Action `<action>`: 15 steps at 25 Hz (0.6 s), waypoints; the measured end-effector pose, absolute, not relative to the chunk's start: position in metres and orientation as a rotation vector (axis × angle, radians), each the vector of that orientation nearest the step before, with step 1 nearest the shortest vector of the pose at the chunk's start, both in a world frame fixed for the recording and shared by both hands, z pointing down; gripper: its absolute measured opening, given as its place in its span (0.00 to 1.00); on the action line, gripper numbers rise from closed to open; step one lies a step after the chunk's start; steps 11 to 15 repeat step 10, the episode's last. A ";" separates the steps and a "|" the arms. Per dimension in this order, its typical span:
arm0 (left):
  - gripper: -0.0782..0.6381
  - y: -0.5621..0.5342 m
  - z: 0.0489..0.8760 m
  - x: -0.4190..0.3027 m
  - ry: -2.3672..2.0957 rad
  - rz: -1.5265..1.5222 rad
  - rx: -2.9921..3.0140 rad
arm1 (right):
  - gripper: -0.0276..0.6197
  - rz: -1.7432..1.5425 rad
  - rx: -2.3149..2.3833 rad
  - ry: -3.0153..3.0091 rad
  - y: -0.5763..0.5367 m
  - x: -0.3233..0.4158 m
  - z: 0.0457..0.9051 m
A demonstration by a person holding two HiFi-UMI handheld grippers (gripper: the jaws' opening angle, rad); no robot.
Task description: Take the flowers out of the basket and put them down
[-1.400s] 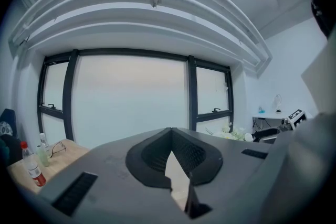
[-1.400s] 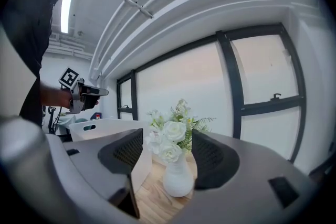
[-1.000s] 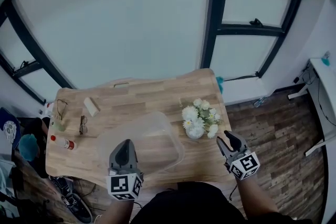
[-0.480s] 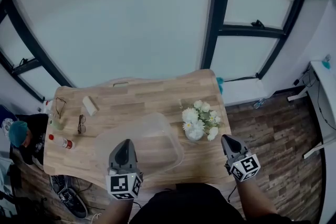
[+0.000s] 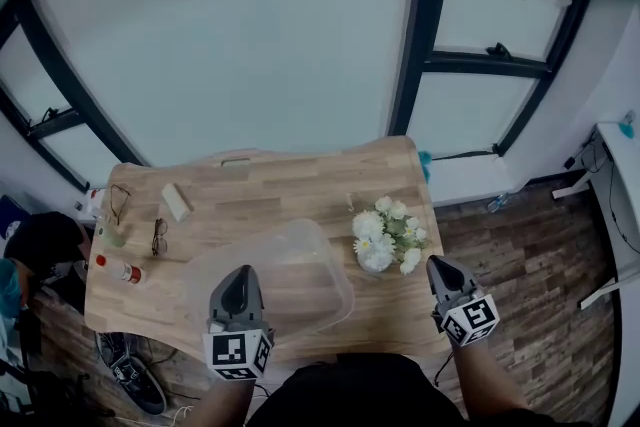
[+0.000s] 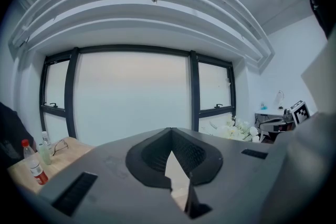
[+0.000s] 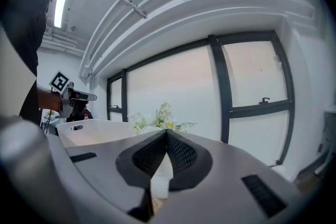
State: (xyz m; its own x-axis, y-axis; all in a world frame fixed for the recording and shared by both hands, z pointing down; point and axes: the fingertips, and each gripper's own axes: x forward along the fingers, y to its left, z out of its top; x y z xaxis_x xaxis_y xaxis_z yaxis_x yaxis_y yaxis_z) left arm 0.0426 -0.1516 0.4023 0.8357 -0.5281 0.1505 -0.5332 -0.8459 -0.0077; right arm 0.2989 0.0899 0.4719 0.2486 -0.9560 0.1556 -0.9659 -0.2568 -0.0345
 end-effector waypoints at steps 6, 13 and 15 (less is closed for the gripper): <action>0.12 -0.150 0.404 0.046 -0.847 0.237 2.975 | 0.08 0.204 2.432 -1.867 0.087 0.303 0.467; 0.12 -0.148 0.407 0.048 -0.838 0.243 2.978 | 0.08 0.194 2.432 -1.868 0.087 0.306 0.468; 0.12 -0.148 0.407 0.048 -0.838 0.243 2.978 | 0.08 0.194 2.432 -1.868 0.087 0.306 0.468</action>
